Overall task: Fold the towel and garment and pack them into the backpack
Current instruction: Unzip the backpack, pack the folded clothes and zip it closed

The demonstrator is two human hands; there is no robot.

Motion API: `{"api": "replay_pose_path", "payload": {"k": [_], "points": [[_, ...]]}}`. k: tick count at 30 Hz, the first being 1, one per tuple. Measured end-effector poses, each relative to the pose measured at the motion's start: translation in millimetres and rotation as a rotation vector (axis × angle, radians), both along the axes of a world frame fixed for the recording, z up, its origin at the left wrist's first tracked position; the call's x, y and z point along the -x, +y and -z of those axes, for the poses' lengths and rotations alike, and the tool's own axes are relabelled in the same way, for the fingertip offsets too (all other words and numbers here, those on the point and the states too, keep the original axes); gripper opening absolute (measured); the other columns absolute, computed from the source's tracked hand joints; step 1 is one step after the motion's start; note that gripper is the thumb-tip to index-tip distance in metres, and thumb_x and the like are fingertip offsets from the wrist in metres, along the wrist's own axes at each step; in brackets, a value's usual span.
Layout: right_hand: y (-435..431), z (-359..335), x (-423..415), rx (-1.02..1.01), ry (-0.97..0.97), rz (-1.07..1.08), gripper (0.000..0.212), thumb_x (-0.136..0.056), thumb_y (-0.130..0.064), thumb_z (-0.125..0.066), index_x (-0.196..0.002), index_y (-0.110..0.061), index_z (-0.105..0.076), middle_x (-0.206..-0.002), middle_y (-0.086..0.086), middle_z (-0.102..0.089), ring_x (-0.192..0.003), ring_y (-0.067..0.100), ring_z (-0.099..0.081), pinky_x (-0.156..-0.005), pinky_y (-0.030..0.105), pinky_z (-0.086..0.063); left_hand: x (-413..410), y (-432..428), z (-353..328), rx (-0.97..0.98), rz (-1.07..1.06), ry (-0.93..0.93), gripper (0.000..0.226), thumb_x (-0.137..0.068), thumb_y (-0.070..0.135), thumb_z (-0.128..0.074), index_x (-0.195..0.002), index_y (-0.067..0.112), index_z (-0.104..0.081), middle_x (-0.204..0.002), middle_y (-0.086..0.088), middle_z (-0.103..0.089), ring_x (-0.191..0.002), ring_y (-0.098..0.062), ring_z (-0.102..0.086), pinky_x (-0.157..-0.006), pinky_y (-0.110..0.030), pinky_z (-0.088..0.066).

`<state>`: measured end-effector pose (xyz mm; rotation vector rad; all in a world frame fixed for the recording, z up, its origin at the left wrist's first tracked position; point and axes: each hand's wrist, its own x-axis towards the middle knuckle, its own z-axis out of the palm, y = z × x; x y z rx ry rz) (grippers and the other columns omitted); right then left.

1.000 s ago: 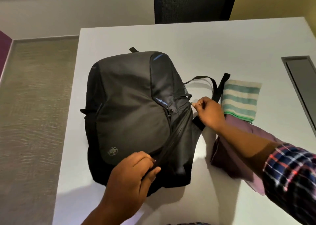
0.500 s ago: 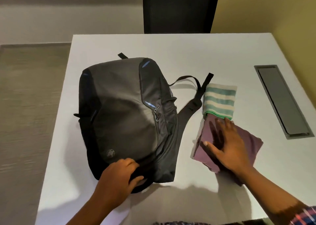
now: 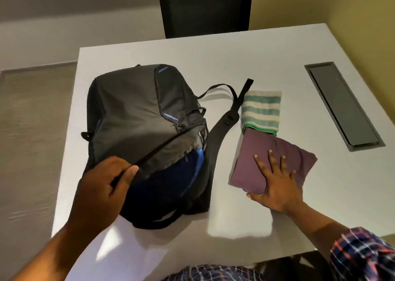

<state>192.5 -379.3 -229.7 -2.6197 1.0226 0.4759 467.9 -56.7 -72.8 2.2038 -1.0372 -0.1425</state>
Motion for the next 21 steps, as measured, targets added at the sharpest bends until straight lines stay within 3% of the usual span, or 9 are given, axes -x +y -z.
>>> {"api": "replay_pose_path", "payload": {"k": [3,6,10,14,16,18,19,21], "points": [[6.5,6.1,6.0,0.000,-0.047,-0.011,0.103,-0.075,-0.075,-0.054,-0.149,-0.051,0.013,-0.165,0.002,0.011,-0.149,0.044,0.004,-0.109,0.071,-0.017,-16.3,-13.3,-32.8,0.056,0.002,-0.075,0.034,-0.094,0.034,-0.049,-0.074,0.009,-0.061,-0.066,0.001,-0.055,-0.063,-0.013,-0.048,-0.059,-0.014,-0.035],[22.0,12.6,11.4,-0.014,-0.153,0.011,0.096,-0.083,-0.047,-0.062,-0.151,-0.049,0.005,-0.165,0.009,-0.001,-0.148,0.044,-0.007,-0.113,0.067,-0.021,-36.7,-28.6,-59.1,0.107,0.049,-0.155,0.033,-0.096,0.029,-0.051,-0.075,0.007,-0.062,-0.069,0.003,-0.056,-0.066,-0.009,-0.052,-0.060,-0.025,-0.040],[29.7,17.2,7.3,-0.004,-0.218,0.060,0.089,-0.086,-0.023,-0.069,-0.154,-0.038,-0.014,-0.164,0.014,-0.010,-0.147,0.045,-0.014,-0.114,0.063,-0.025,-51.1,-45.5,-87.7,0.094,0.017,-0.150,0.028,-0.095,0.028,-0.053,-0.075,0.012,-0.065,-0.080,0.009,-0.060,-0.071,0.001,-0.053,-0.063,-0.011,-0.038],[30.8,15.5,4.1,0.024,-0.219,0.056,0.081,-0.088,-0.020,-0.068,-0.153,-0.036,-0.022,-0.163,0.012,-0.016,-0.145,0.044,-0.023,-0.105,0.057,-0.043,-60.9,-61.6,-103.6,0.152,-0.049,-0.036,0.027,-0.092,0.035,-0.056,-0.072,0.019,-0.063,-0.069,0.014,-0.062,-0.056,0.003,-0.052,-0.049,-0.012,-0.038],[24.9,10.4,1.9,0.056,-0.206,0.039,0.078,-0.087,-0.021,-0.069,-0.152,-0.037,-0.027,-0.161,0.012,-0.022,-0.134,0.045,-0.044,-0.081,0.049,-0.057,-64.0,-70.8,-104.2,0.142,-0.064,0.021,0.029,-0.093,0.039,-0.057,-0.073,0.019,-0.063,-0.057,0.016,-0.059,-0.042,-0.005,-0.052,-0.039,-0.015,-0.039],[15.7,2.3,-0.1,0.076,-0.199,0.009,0.075,-0.086,-0.023,-0.069,-0.150,-0.038,-0.032,-0.160,0.011,-0.028,-0.109,0.043,-0.064,-0.065,0.042,-0.057,-64.3,-77.7,-102.1,0.102,-0.052,0.072,0.029,-0.094,0.040,-0.057,-0.074,0.019,-0.062,-0.048,0.013,-0.057,-0.034,-0.013,-0.051,-0.036,-0.023,-0.043],[12.0,-1.1,0.7,0.060,-0.228,0.016,0.075,-0.085,-0.022,-0.071,-0.149,-0.037,-0.035,-0.158,0.010,-0.032,-0.100,0.041,-0.067,-0.066,0.041,-0.057,-63.3,-80.4,-101.3,0.079,-0.029,0.072,0.029,-0.094,0.039,-0.057,-0.072,0.021,-0.062,-0.049,0.014,-0.057,-0.036,-0.013,-0.053,-0.039,-0.025,-0.044],[10.2,-11.3,3.2,-0.025,-0.382,0.104,0.075,-0.083,-0.017,-0.074,-0.147,-0.032,-0.040,-0.151,0.011,-0.043,-0.108,0.040,-0.065,-0.080,0.044,-0.056,-62.8,-82.9,-101.2,0.039,0.024,0.039,0.030,-0.094,0.036,-0.058,-0.066,0.027,-0.061,-0.056,0.021,-0.060,-0.046,-0.003,-0.054,-0.047,-0.021,-0.044]]}}
